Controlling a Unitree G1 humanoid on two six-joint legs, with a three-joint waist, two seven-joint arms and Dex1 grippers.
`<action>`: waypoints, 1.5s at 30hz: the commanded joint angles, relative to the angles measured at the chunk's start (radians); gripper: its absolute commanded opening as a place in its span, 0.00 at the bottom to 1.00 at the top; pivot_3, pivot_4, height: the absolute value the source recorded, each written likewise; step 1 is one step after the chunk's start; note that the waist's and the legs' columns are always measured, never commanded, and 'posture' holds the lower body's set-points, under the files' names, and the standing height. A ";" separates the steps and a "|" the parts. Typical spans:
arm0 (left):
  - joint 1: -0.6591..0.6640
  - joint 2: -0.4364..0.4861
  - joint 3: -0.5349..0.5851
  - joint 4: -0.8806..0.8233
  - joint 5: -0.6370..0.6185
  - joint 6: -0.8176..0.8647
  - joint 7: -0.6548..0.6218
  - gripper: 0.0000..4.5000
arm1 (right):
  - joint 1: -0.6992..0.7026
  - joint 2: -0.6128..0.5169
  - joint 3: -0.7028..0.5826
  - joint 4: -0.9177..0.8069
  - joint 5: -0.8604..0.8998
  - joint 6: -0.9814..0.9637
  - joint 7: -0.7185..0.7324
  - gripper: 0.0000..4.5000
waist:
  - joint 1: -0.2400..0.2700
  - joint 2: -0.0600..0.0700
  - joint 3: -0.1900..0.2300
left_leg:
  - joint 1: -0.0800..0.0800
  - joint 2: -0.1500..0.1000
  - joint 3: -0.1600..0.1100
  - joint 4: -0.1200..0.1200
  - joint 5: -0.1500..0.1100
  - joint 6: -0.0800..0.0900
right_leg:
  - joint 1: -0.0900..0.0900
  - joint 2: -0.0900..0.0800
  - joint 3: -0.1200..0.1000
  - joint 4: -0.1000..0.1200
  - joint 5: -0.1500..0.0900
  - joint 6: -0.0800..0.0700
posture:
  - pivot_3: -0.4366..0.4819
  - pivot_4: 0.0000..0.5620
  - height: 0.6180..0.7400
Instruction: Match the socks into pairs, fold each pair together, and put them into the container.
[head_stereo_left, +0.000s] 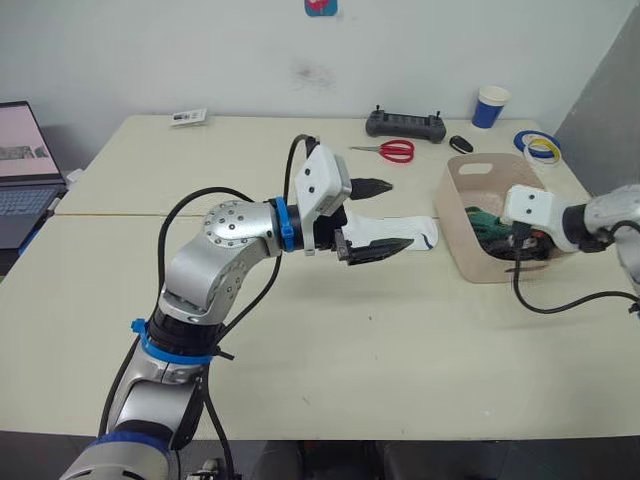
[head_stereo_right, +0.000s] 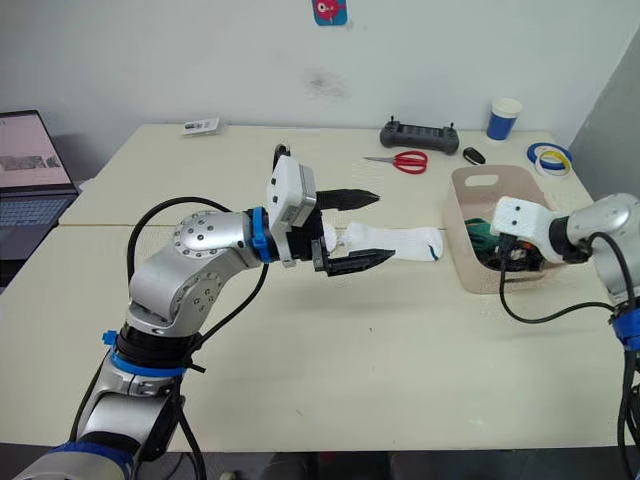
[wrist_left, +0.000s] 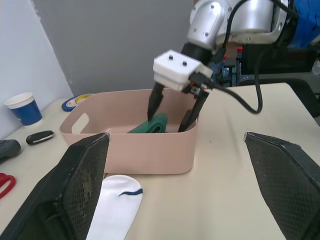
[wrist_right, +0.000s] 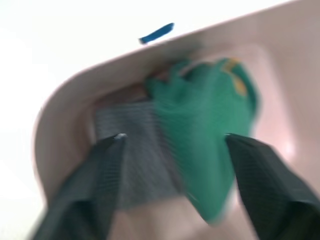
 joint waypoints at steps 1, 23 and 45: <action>-0.001 0.019 0.017 -0.016 0.006 -0.011 -0.013 1.00 | -0.056 -0.034 -0.071 -0.023 0.010 0.033 0.015 1.00 | 0.000 0.000 0.000 | 0.000 0.000 0.000 0.000 0.000 0.000 | 0.000 0.000 0.000 0.000 0.000 0.000 | 0.48 0.27 1.00; 0.703 -0.087 0.331 -0.122 0.234 -0.234 0.523 1.00 | 0.638 0.746 -0.201 -0.659 0.105 0.151 -0.756 1.00 | 0.005 -0.001 -0.002 | 0.000 -0.001 -0.004 0.004 0.001 -0.001 | -0.001 -0.003 0.000 0.012 -0.002 0.003 | 0.48 0.27 1.00; 0.845 -0.148 0.435 -0.137 0.160 -0.182 0.634 1.00 | 0.638 0.757 -0.165 -0.652 0.135 0.119 -0.765 1.00 | -0.001 -0.003 -0.002 | 0.004 -0.003 -0.003 0.002 0.001 -0.002 | 0.001 -0.002 0.001 0.013 -0.002 0.006 | 0.48 0.27 1.00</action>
